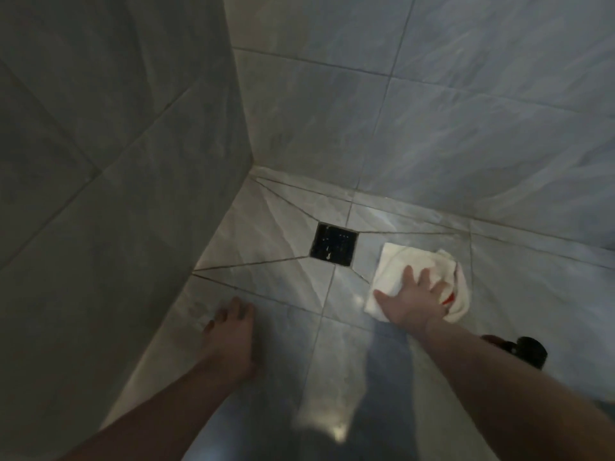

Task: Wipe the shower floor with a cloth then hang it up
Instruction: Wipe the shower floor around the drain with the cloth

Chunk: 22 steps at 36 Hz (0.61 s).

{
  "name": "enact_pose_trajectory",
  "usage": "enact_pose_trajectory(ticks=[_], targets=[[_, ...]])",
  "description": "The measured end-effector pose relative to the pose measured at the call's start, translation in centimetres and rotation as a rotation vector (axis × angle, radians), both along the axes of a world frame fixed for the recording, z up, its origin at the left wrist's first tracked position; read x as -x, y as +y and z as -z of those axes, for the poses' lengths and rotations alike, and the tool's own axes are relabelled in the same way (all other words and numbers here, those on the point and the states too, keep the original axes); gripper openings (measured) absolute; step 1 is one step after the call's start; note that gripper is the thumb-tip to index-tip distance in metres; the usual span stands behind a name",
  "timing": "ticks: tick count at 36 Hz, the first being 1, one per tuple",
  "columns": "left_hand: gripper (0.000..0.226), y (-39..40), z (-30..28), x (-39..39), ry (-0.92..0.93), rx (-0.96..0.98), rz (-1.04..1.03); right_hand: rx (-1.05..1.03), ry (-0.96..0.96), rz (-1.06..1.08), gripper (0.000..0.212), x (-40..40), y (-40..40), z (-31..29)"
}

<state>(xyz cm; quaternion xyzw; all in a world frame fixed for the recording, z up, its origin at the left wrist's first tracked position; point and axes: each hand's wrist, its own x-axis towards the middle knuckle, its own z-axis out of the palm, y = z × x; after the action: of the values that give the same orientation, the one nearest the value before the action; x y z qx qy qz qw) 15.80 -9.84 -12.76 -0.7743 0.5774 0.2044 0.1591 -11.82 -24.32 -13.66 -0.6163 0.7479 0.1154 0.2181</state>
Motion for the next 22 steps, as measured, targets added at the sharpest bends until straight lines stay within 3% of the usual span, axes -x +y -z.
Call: enact_pose_trajectory(ticks=[10, 16, 22], targets=[[0.116, -0.4, -1.0, 0.4, -0.025, -0.047, -0.007, 0.025, -0.119, -0.410, 0.090, -4.5, 5.9, 0.2], [0.087, -1.5, -2.3, 0.4, -0.004, -0.041, 0.001, -0.015, -0.144, -0.377, 0.092, -2.6, 3.0, 0.6], [0.060, -2.5, -2.8, 0.0, -0.043, -0.036, -0.028, -0.026, -0.108, -0.191, 0.095, -1.9, -2.2, 0.6]])
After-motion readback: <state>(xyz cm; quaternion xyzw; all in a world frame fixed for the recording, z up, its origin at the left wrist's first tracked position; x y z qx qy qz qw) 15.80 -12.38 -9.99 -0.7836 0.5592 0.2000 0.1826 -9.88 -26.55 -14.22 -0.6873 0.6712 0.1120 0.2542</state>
